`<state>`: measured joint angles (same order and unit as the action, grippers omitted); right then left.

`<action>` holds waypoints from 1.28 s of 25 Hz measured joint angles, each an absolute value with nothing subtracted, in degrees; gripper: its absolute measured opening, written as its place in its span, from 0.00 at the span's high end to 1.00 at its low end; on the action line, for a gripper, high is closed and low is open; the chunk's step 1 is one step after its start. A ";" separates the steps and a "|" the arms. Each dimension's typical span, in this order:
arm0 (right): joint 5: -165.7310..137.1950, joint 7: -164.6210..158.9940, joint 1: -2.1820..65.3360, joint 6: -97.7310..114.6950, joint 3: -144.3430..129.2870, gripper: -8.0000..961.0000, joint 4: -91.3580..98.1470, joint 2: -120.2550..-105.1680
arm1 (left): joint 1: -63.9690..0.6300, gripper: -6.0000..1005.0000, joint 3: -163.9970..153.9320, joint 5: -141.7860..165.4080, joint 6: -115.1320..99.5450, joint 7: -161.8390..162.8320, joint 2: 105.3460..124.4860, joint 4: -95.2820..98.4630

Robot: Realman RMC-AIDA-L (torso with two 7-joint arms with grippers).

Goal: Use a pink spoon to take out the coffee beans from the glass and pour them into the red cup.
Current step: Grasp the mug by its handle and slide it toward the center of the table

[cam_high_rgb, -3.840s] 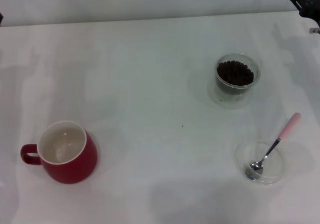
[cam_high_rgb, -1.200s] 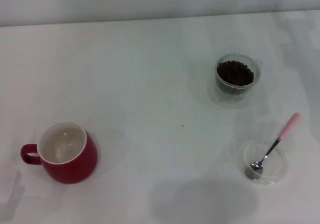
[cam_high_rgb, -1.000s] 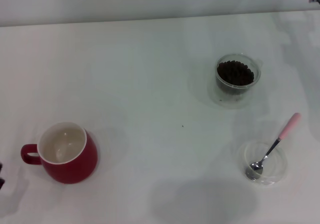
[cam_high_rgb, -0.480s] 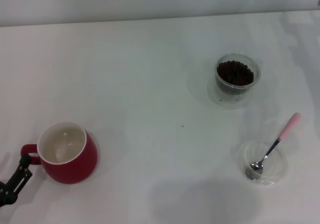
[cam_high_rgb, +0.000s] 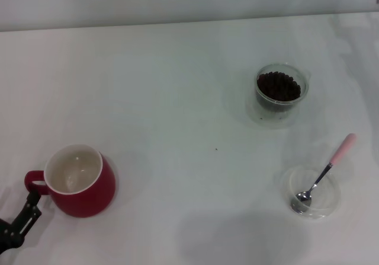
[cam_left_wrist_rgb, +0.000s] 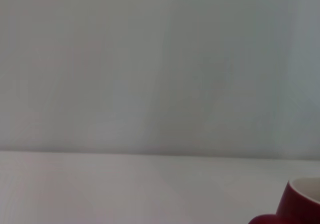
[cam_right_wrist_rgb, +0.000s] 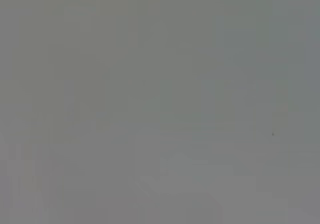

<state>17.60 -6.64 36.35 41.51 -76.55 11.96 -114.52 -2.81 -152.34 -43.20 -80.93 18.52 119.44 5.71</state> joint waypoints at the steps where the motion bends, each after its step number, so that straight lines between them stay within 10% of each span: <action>1: 17.60 -6.63 36.26 41.61 -76.55 0.11 11.96 -114.52 | -3.04 0.13 -152.34 -43.09 -80.36 18.53 119.44 5.80; 18: 17.67 -6.71 35.86 41.94 -76.55 0.11 11.72 -114.42 | -5.32 0.15 -152.40 -42.65 -77.72 18.11 119.44 5.80; 32: 17.66 -7.02 35.85 41.92 -75.65 0.11 11.52 -114.59 | -9.12 0.39 -152.40 -41.61 -74.80 18.02 119.35 5.76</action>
<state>17.66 -7.02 35.85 41.92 -75.65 11.52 -114.59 -9.12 -152.40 -41.61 -74.80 18.02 119.35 5.76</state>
